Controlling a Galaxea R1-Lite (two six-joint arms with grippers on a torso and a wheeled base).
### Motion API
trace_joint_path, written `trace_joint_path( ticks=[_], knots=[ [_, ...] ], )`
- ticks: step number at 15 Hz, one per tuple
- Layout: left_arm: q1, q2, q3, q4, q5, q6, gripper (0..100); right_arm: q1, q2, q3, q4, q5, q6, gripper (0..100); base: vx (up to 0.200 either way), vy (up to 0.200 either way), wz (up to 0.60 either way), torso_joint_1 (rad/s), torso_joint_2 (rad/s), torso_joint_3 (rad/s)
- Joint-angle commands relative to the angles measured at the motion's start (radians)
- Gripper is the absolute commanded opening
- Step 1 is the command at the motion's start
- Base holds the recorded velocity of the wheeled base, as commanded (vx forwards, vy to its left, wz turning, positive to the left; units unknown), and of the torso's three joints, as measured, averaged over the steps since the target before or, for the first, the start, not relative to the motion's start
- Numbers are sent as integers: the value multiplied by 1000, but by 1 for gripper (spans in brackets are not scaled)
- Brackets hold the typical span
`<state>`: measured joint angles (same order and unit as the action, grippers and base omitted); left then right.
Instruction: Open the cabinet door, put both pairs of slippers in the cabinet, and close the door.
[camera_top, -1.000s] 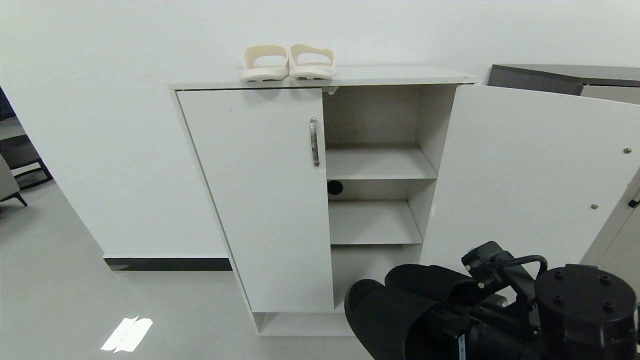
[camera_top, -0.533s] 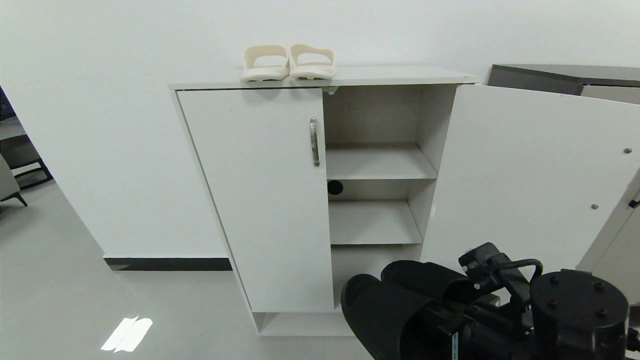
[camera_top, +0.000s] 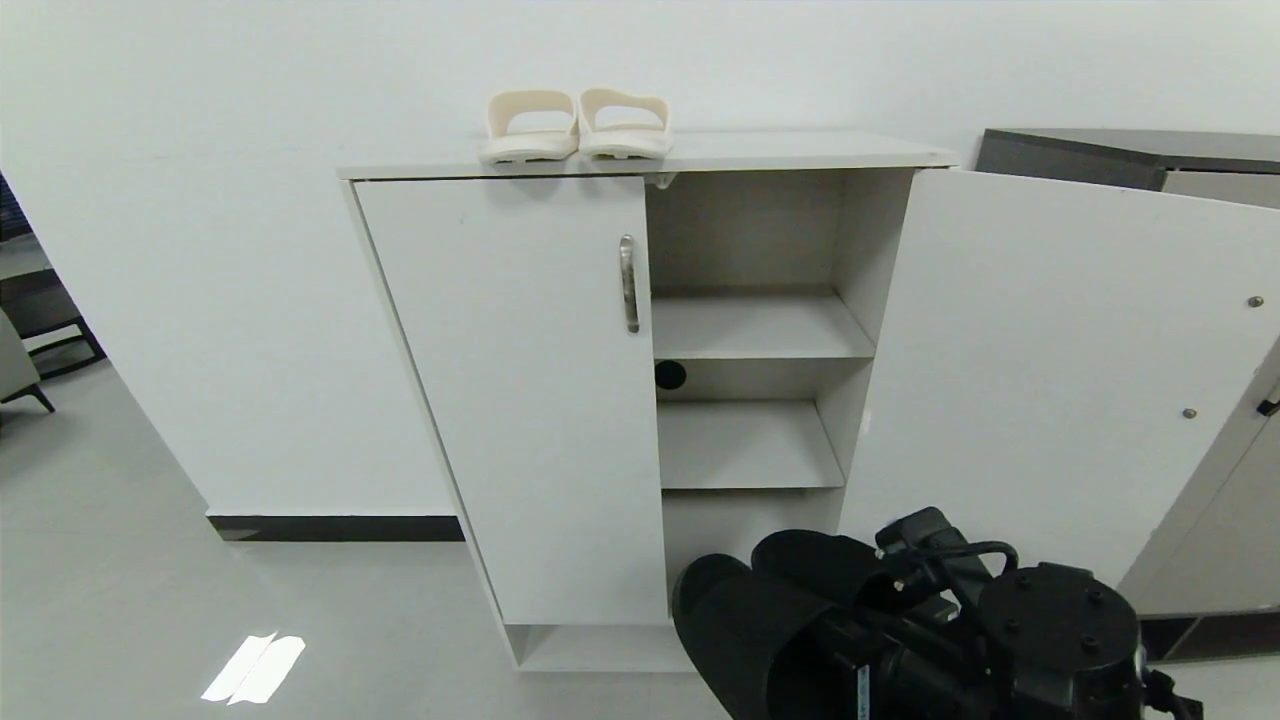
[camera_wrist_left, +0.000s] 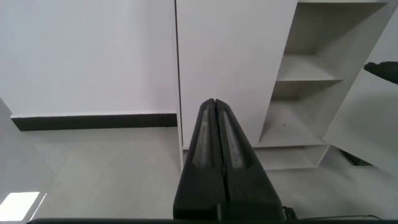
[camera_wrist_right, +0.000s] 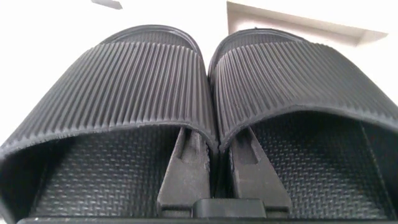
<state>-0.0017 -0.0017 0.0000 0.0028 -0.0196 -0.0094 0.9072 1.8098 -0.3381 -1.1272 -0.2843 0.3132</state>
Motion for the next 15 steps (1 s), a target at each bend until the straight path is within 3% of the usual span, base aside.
trace_joint_path(
  ticks=[1, 6, 12, 14, 15],
  knots=[
    [0, 2, 0, 0, 0, -1, 0, -2, 92, 16, -55, -23, 0, 0, 0, 0, 0, 0, 0, 0],
    [0, 3, 0, 0, 0, -1, 0, -2, 109, 17, -88, -53, 0, 0, 0, 0, 0, 3, 2, -166],
    [0, 3, 0, 0, 1, 2, 0, 4, 198, -145, -86, -227, -6, 0, 0, 0, 0, 2, 3, -199],
    [0, 2, 0, 2, 0, 35, 0, 2, 266, -260, -75, -381, -75, 0, 0, 0, 0, 7, 7, -205],
    [0, 2, 0, 2, 0, 35, 0, 1, 278, -291, -71, -408, -82, 0, 0, 0, 0, 2, -2, -198]
  ],
)
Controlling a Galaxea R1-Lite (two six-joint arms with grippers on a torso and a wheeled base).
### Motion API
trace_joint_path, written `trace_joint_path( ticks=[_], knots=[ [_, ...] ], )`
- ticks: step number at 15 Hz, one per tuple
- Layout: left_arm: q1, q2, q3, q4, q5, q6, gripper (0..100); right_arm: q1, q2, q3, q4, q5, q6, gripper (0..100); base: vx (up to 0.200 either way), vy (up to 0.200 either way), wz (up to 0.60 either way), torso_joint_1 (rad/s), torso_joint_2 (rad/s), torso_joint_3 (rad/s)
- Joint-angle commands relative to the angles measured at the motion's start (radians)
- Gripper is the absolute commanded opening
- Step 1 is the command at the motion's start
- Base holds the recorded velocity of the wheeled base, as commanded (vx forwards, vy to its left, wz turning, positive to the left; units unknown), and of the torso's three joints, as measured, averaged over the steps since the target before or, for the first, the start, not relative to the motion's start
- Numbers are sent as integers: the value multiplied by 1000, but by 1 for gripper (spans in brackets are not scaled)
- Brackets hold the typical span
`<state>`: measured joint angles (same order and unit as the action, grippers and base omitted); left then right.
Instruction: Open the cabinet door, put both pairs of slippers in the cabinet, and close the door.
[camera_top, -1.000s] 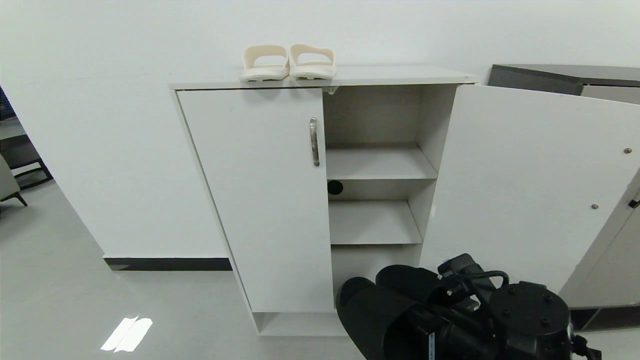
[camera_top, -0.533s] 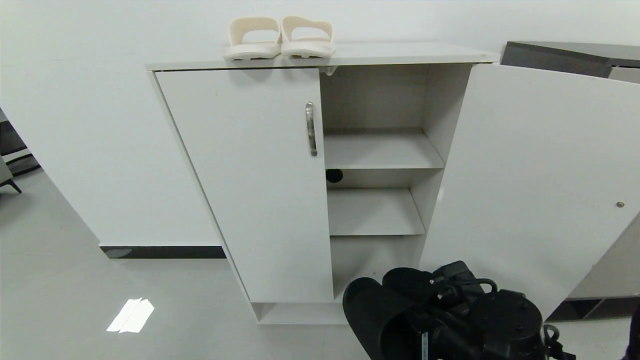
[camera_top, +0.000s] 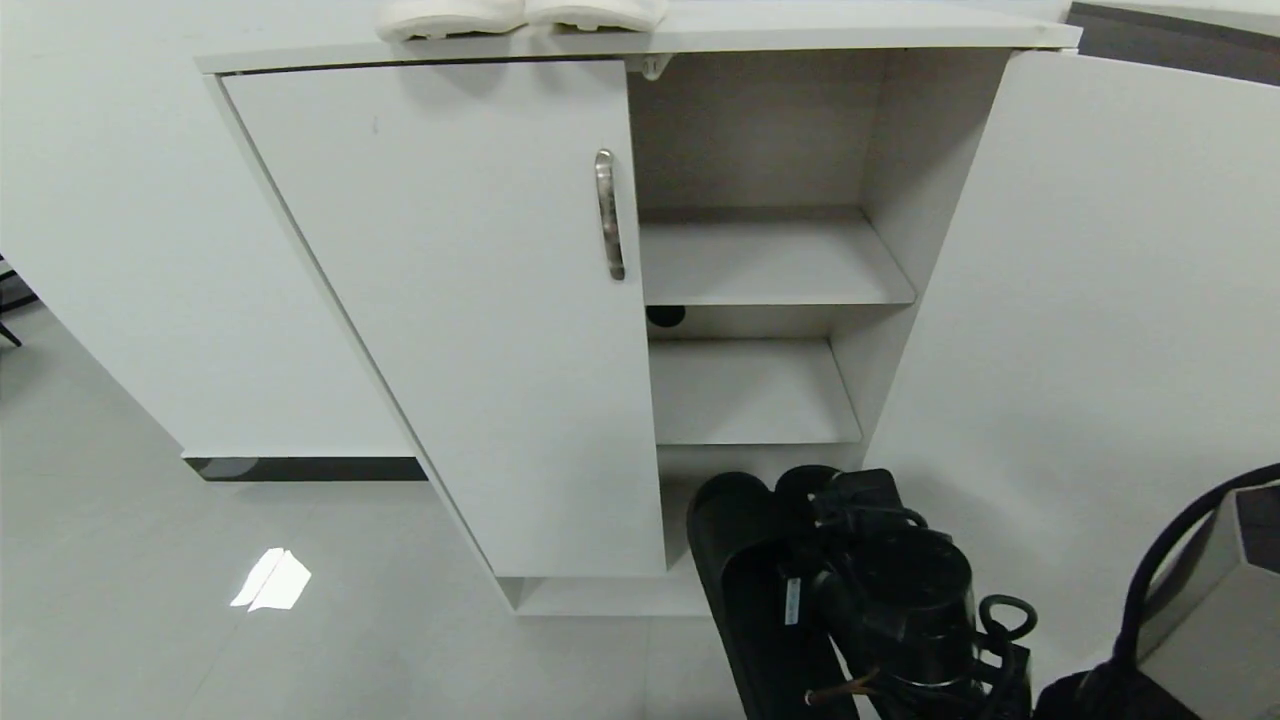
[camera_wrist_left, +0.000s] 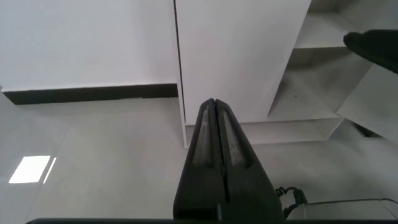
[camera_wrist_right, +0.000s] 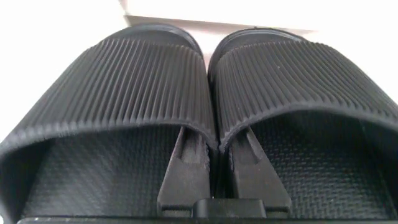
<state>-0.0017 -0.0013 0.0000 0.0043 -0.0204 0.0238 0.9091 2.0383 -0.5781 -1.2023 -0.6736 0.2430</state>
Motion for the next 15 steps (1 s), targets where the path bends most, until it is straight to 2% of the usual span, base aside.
trace_joint_path(
  ticks=[1, 2, 3, 8, 11, 15],
  knots=[
    [0, 1, 0, 0, -1, -2, 0, -19, 89, -124, 33, -64, -17, 0, 0, 0, 0, 7, 2, -154],
    [0, 1, 0, 0, -1, -4, 0, -32, 109, -160, 50, -98, -17, 0, 0, 0, 0, 7, 7, -85],
    [0, 1, 0, -1, 4, -21, 0, -39, 132, -200, 61, -129, -17, 0, 0, 0, 0, 0, 0, 0],
    [0, 1, 0, -1, -1, -22, 0, -39, 132, -221, 24, -124, -77, 0, 0, 0, 0, 0, 0, 0],
    [0, 1, 0, -1, 2, -27, 0, -42, 138, -226, 4, -86, -94, 0, 0, 0, 0, 0, 0, 0],
    [0, 1, 0, -1, -1, -24, 0, -92, 184, -282, 4, -57, -96, 0, 200, 0, 0, 0, 1, -1]
  ],
)
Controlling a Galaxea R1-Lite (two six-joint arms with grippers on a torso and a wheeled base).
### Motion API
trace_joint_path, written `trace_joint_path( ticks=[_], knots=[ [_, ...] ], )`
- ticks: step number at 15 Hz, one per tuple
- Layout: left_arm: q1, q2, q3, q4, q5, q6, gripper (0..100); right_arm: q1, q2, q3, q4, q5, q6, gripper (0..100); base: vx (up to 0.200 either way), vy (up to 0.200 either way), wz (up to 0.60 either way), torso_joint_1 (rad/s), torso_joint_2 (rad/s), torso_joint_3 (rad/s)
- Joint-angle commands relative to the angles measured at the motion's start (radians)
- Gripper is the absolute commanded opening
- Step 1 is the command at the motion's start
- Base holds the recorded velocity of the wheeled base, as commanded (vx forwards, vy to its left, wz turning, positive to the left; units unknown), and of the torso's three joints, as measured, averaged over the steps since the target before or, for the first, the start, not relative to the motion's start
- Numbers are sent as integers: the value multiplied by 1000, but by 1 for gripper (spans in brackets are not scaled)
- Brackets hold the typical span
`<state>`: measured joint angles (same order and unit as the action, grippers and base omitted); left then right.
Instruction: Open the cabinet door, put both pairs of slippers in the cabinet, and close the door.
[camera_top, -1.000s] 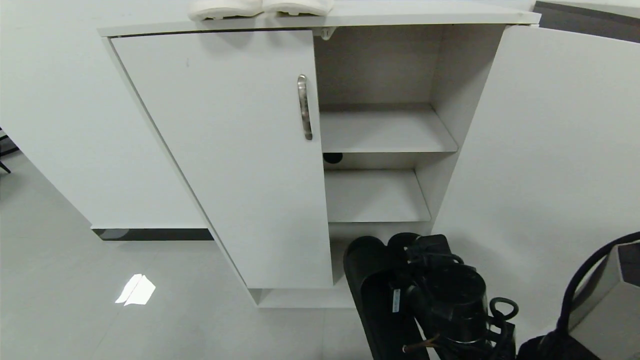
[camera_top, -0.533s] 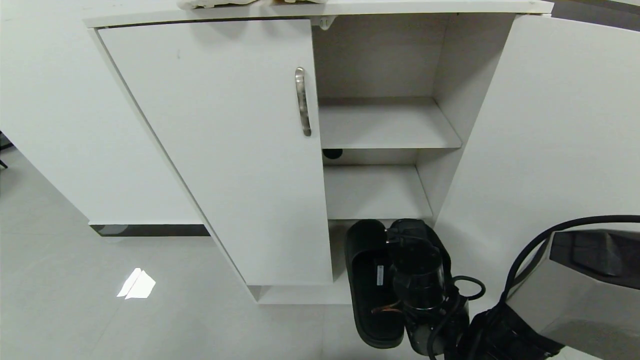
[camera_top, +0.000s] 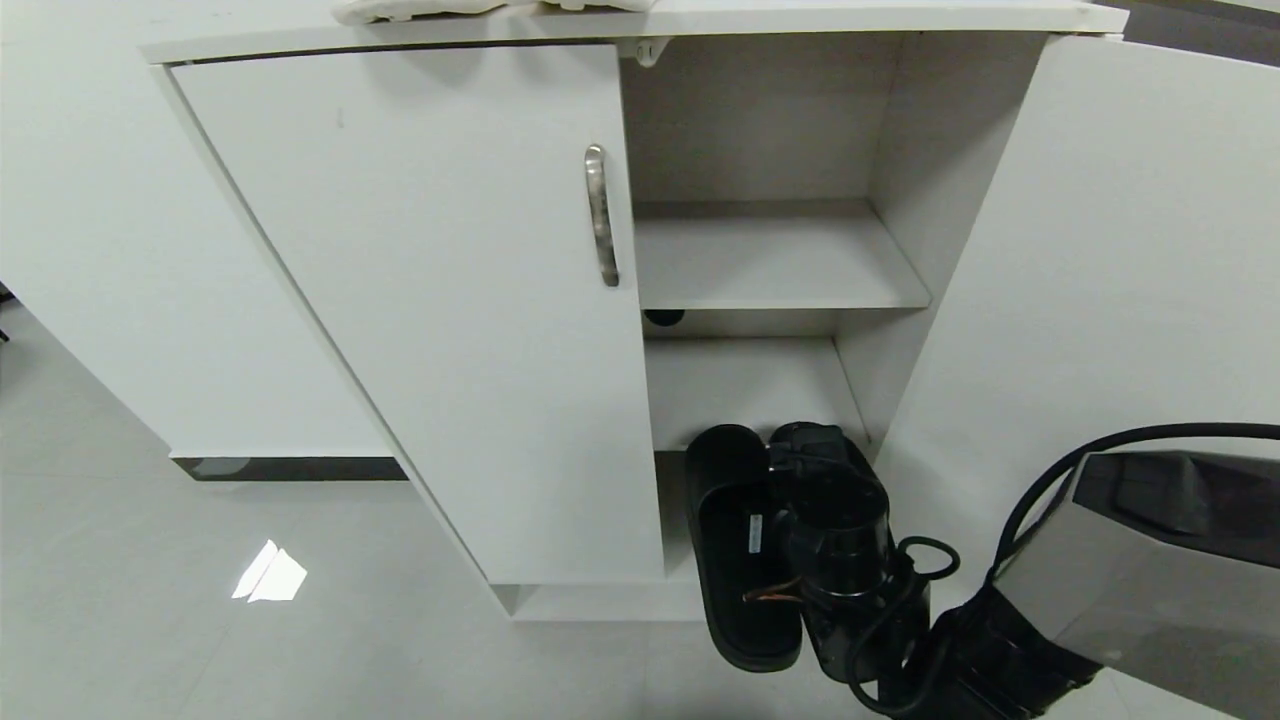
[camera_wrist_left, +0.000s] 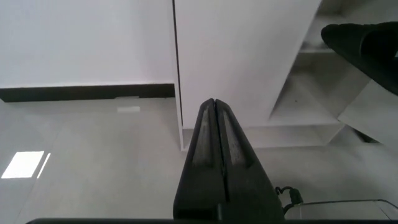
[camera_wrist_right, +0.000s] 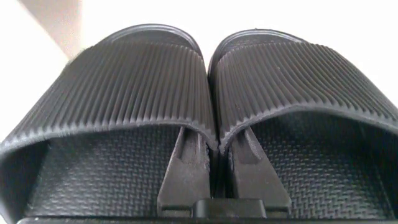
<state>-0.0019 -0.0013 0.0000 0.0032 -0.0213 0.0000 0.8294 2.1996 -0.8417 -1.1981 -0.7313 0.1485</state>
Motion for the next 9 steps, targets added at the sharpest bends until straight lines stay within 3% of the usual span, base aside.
trace_joint_path(
  ticks=[1, 7, 9],
  knots=[
    [0, 1, 0, 0, 0, 0, 0, -15, 31, -30, 0, 1, 0, 0, 200, 0, 0, 7, 7, 2],
    [0, 1, 0, 0, 0, 0, 0, -24, 92, -125, 0, 7, -1, 0, 200, 0, 0, 5, 1, 2],
    [0, 1, 0, 0, 0, 0, 0, -35, 124, -162, 0, 7, -3, 0, 0, 0, 0, 0, 0, 0]
  ],
)
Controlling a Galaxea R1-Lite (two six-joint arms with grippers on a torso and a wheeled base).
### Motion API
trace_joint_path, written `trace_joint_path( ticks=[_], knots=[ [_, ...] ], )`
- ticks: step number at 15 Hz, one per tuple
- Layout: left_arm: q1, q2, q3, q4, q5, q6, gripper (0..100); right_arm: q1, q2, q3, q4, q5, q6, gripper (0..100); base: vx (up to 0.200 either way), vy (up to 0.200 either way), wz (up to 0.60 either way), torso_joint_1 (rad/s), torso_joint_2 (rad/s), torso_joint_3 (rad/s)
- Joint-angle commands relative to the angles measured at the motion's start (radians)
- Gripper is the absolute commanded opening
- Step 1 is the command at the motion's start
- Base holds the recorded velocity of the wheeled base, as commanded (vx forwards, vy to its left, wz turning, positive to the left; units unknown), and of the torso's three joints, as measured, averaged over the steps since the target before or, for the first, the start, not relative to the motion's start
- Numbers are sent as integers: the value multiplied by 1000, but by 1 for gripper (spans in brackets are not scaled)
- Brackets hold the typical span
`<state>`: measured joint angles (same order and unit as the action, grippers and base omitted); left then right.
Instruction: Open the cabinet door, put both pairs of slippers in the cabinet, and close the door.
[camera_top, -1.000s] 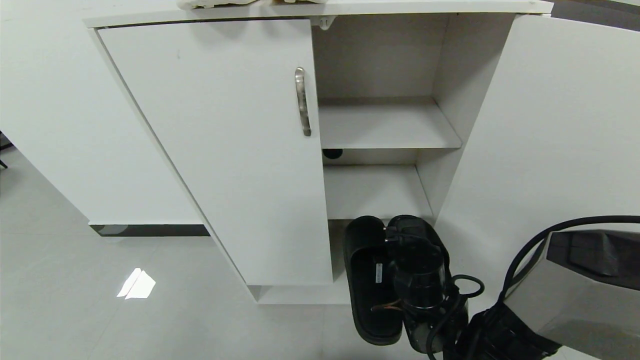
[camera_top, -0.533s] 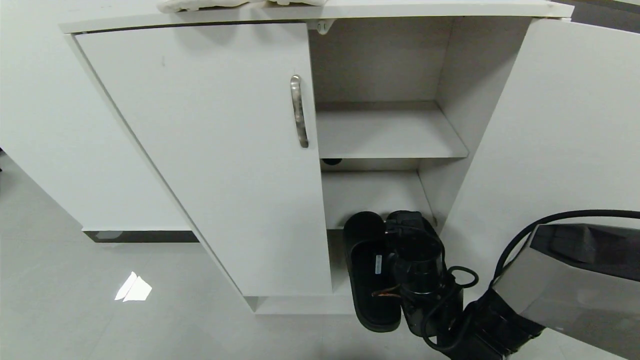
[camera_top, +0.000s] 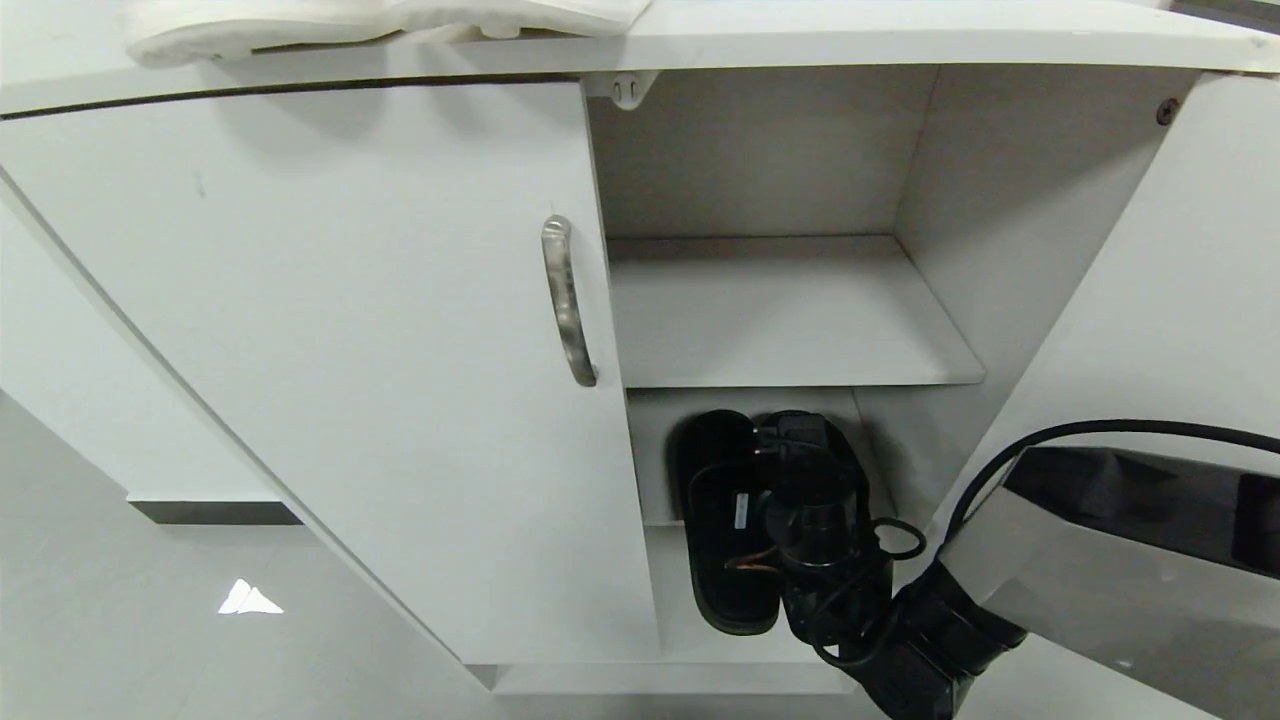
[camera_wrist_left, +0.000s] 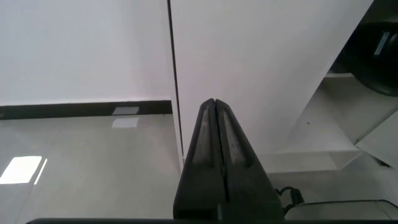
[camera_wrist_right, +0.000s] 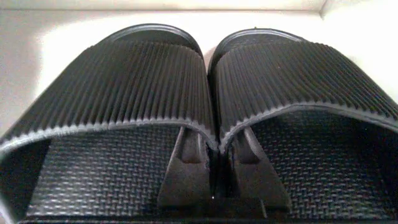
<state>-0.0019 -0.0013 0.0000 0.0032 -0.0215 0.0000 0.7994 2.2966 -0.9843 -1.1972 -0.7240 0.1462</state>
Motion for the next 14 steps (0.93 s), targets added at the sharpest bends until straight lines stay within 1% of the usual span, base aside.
trace_joint_path(
  ticks=[1, 6, 11, 14],
  knots=[
    [0, 1, 0, 0, 0, 0, 0, -8, 38, -36, -1, 0, 0, 0, 0, 0, 0, 0, 0, 0],
    [0, 1, 0, 0, 0, -2, 0, -58, 107, -152, -1, 0, -57, 0, 0, 0, 0, 0, 0, 0],
    [0, 1, 0, 0, 0, -2, 0, -114, 169, -271, 39, 9, -62, 0, 0, 0, 0, 0, 0, 0],
    [0, 1, 0, 0, 0, -2, 0, -121, 199, -295, 41, 21, -62, 0, 0, 0, 0, 0, 0, 0]
  ],
)
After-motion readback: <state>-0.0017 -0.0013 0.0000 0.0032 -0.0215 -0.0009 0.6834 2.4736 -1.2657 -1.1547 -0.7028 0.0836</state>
